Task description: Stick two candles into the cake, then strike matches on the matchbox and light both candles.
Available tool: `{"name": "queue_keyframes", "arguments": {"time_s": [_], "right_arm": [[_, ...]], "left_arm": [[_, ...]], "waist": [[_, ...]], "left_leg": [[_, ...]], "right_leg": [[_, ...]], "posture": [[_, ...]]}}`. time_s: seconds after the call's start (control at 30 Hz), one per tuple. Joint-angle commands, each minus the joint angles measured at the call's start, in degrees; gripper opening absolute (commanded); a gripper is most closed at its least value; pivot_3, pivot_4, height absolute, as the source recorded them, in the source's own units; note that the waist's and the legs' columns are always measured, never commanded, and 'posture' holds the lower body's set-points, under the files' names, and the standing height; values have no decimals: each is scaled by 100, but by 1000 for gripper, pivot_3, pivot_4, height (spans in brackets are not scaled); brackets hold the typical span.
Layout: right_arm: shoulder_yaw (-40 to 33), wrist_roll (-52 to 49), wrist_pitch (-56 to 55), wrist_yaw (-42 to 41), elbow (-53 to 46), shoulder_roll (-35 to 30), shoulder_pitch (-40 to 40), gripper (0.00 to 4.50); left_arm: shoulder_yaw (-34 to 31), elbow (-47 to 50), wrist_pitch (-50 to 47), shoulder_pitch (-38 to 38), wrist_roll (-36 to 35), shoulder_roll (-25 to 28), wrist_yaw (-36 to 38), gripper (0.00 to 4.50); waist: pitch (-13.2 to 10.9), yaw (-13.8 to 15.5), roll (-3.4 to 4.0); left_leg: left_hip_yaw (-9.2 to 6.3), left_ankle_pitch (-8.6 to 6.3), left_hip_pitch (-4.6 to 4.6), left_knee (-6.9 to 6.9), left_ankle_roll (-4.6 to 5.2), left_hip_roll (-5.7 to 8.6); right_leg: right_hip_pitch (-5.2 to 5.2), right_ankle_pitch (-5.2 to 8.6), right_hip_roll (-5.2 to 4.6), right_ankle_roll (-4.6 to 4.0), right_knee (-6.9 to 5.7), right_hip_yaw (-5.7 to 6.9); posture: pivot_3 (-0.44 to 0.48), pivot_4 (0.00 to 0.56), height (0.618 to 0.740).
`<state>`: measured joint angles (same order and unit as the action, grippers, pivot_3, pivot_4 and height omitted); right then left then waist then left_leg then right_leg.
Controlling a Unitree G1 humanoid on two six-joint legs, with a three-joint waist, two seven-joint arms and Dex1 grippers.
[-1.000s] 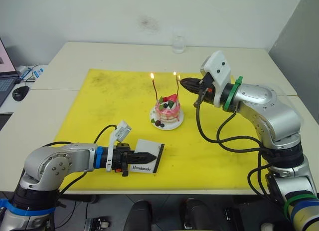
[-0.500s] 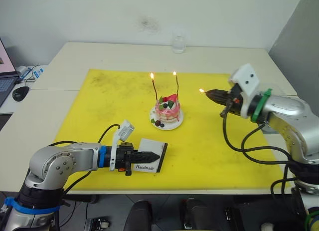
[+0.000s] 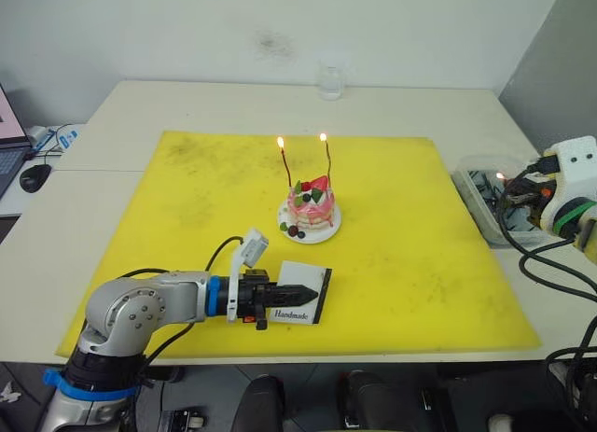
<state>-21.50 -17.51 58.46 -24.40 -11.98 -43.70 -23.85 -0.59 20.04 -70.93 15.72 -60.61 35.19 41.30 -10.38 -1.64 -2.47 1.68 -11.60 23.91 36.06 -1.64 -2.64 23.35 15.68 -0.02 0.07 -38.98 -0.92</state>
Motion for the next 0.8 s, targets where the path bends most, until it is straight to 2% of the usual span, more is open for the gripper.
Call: {"name": "queue_keyframes", "arguments": {"time_s": [0.03, 0.3, 0.33, 0.43, 0.73, 0.8], "right_arm": [[-52, 244, -581, 158, 355, -51, 4, 51], [301, 637, -1423, 388, 1291, 85, -59, 51], [301, 679, -1547, 445, 1393, 127, -75, 239], [300, 744, -1842, 554, 1546, 222, -116, 1043], [-74, 639, -1964, 655, 838, 268, 197, 4386], [-173, 493, -1860, 441, 382, 177, 365, 4468]], "left_arm": [[25, 165, 88, 31, -6, -100, -76, 0], [66, 156, 117, 46, 45, -247, -192, 0], [66, 152, 121, 45, 55, -252, -201, 0], [62, 129, 123, 45, 93, -250, -211, 0], [-77, -2, -25, 121, 41, -328, -449, 0], [-167, -56, -177, 175, -51, -396, -650, 0]], "waist": [[0, 0, 0], [0, 0, 1], [1, -1, 2], [1, 0, 3], [3, 4, 8], [3, 6, 8]], "left_leg": [[0, 0, 0, 0, 0, 0], [2, 0, 0, 0, 0, 1], [2, 0, 0, 1, 0, 1], [3, 0, 0, 0, 0, 2], [2, 0, 0, 0, 0, 1], [1, 0, 0, 1, 0, 0]], "right_leg": [[0, 0, 0, 0, 0, 0], [-1, -1, 8, 2, 0, -3], [-1, -1, 9, 2, 0, -3], [-1, -1, 9, 2, 0, -4], [-1, -1, 10, 3, -1, -4], [-2, -1, 10, 3, 0, -3]], "posture": [[0, 150, 740], [0, 150, 740], [0, 150, 740], [0, 150, 740], [0, 150, 740], [0, 150, 740]]}}
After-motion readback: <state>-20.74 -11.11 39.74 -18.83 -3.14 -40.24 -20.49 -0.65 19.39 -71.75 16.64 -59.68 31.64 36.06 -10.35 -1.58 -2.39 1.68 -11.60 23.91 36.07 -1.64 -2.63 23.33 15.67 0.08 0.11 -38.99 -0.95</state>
